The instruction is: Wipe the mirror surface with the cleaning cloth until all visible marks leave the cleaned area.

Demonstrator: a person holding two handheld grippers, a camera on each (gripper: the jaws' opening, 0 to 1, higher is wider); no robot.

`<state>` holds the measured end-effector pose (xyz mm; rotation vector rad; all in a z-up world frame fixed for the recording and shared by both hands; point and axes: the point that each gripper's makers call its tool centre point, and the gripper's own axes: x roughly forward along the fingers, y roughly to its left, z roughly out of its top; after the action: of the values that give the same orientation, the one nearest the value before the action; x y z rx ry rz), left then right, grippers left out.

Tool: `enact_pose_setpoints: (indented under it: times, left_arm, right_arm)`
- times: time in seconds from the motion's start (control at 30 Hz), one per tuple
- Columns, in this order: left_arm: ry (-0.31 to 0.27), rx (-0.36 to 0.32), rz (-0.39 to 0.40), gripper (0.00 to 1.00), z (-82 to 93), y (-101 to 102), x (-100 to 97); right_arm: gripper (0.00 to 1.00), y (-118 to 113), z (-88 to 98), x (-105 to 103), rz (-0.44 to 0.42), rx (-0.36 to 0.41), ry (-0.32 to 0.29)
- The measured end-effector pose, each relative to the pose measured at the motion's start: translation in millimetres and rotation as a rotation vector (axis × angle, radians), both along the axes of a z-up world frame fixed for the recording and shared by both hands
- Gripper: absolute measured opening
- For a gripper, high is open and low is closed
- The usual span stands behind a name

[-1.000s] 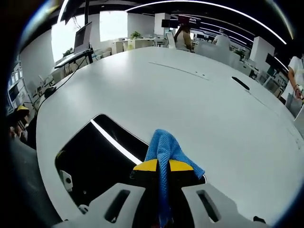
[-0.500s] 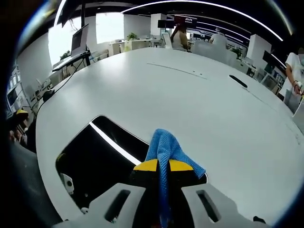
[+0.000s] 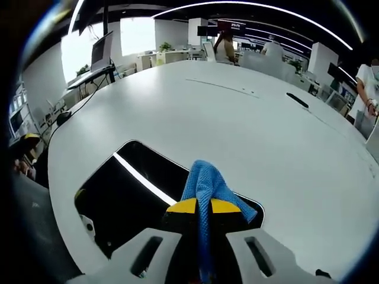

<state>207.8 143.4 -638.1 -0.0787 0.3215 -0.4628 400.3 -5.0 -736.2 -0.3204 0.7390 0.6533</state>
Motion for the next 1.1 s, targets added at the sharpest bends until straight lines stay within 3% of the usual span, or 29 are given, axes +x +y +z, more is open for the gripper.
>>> enact_pose_setpoints:
  times: [0.27,0.4,0.6,1.1]
  left_arm:
    - [0.0,-0.001,0.0,0.96,0.1,0.0,-0.1]
    - [0.0,-0.001,0.002,0.96,0.0,0.1,0.0]
    - [0.001,0.001,0.002,0.96,-0.4,0.3,-0.2]
    - [0.0,-0.001,0.003,0.96,0.0,0.4,-0.5]
  right_arm:
    - [0.0,2.1,2.1,-19.1,0.007,0.01,-0.005]
    - [0.0,1.3,1.4,-19.0,0.012,0.016,-0.008]
    - [0.0,3.9,5.0,-43.5,0.022,0.022,-0.009]
    - [0.0,-3.7,1.0,-65.2,0.061,0.016,-0.007]
